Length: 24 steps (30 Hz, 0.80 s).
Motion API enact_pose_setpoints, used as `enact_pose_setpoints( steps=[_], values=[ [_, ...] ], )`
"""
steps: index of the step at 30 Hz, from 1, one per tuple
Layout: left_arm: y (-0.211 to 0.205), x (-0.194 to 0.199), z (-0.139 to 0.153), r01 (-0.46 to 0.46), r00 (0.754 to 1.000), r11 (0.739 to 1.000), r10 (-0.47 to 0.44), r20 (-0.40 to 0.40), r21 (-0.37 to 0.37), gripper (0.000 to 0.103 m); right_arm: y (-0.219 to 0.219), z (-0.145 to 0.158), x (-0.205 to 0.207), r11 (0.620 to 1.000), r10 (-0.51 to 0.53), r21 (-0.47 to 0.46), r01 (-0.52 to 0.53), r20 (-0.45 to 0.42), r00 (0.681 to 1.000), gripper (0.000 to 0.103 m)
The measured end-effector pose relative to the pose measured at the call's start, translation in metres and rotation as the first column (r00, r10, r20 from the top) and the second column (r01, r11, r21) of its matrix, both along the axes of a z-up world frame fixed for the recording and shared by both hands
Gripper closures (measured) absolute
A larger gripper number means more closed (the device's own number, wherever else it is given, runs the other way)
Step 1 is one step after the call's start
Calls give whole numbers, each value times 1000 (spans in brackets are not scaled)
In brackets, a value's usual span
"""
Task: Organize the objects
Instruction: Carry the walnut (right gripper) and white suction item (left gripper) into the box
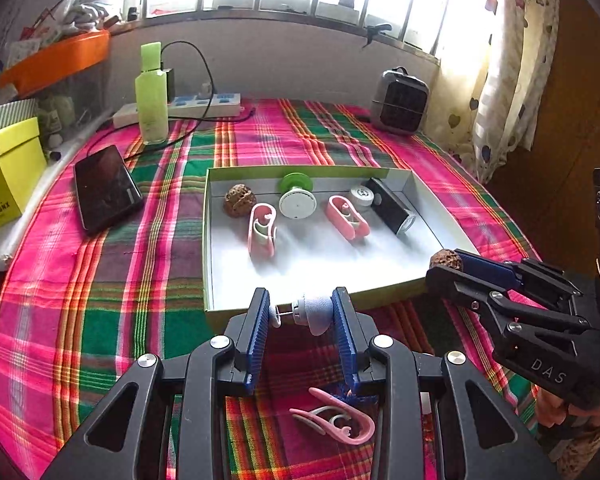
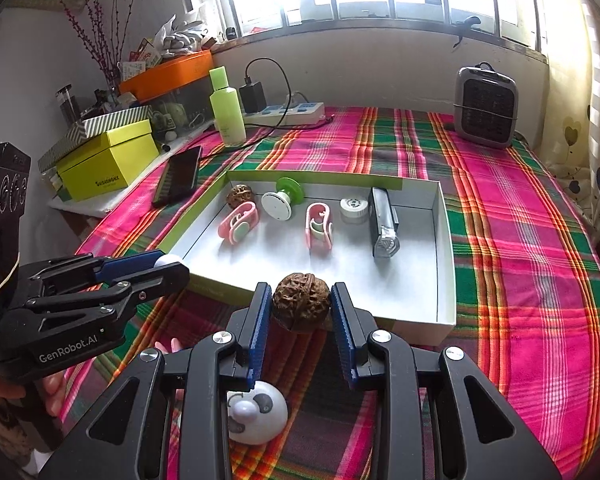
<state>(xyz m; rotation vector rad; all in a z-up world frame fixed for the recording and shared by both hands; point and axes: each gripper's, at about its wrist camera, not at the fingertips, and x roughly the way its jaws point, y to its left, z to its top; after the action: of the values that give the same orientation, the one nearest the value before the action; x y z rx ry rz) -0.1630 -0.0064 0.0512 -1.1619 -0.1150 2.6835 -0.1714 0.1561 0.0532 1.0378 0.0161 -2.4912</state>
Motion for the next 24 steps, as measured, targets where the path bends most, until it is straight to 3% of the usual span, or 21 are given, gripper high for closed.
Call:
enact_pose_setpoints(
  steps=[24],
  values=[
    [6, -39, -9, -3, 1000, 999, 3, 11, -39, 73, 0, -8, -37, 1000, -14, 0, 14, 29, 999, 71]
  ],
)
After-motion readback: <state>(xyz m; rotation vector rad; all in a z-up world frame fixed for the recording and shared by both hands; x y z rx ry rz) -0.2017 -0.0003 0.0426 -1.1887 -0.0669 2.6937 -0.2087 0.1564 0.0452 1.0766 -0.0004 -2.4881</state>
